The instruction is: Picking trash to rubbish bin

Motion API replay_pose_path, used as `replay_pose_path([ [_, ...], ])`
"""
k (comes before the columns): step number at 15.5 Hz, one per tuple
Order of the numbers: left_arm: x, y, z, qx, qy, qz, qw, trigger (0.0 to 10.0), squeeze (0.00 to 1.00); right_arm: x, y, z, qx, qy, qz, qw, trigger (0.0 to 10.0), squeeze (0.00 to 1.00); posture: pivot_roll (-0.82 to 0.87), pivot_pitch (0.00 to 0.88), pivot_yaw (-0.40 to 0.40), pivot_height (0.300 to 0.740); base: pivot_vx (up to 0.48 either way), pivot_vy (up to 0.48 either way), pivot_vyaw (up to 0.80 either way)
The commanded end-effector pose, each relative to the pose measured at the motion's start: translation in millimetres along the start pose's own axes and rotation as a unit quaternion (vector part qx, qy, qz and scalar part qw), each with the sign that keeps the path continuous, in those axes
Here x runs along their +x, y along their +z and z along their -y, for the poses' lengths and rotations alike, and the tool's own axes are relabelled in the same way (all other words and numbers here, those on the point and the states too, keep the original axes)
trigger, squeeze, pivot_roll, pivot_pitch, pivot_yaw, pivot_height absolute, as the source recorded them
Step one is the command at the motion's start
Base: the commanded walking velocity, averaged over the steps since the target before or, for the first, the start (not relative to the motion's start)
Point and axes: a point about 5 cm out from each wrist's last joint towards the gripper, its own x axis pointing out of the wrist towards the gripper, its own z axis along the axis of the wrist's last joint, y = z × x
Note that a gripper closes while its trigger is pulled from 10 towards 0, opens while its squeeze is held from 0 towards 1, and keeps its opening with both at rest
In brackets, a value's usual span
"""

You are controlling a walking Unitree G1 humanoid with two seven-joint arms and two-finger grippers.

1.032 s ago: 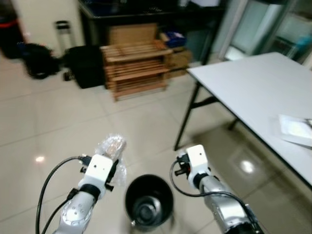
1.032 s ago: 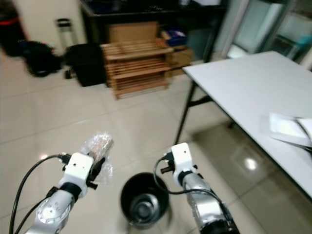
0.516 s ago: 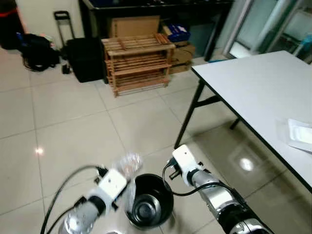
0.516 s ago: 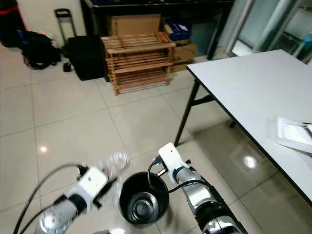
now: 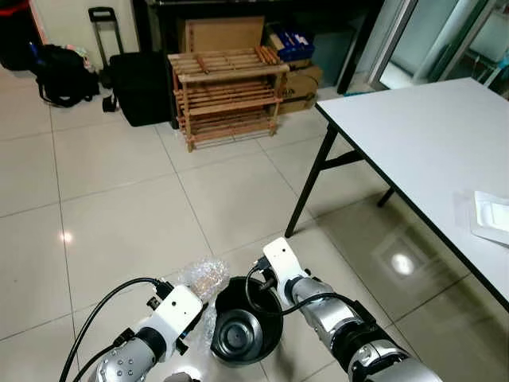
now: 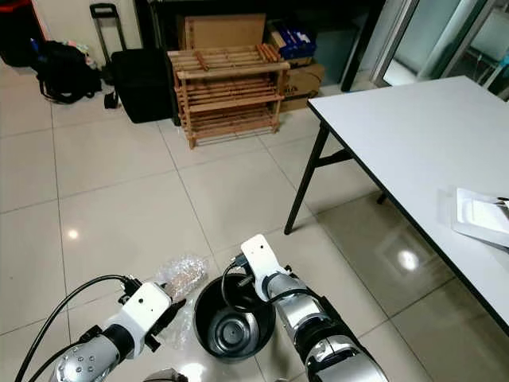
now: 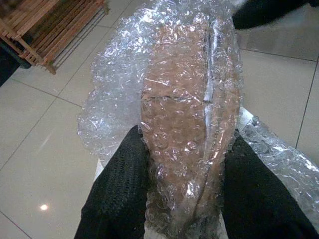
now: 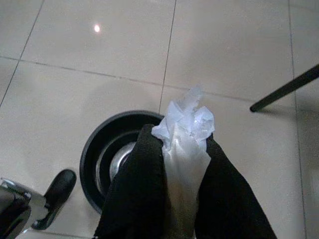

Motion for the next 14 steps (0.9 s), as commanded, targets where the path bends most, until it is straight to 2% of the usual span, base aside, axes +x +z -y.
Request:
replay_pose_path([
  [1,-2.4,2.3,0.7,0.004,-0.001,0.002,1.0,10.0,0.0,-0.2,0.2,4.6,0.007,-0.008,0.002,1.0,10.0,1.0,0.1,0.124,-0.12,0.74,0.0,0.0,0.0],
  [4,-2.7,2.7,1.1,0.006,-0.002,0.001,1.0,10.0,0.0,0.5,2.2,6.7,-0.005,-0.017,0.006,1.0,10.0,1.0,0.1,0.127,-0.12,0.74,0.0,0.0,0.0],
  [14,-3.1,1.2,0.3,0.006,0.001,-0.004,1.0,10.0,0.0,0.9,4.4,10.1,0.002,-0.026,0.008,1.0,10.0,1.0,0.11,0.118,-0.121,0.74,0.0,0.0,0.0],
])
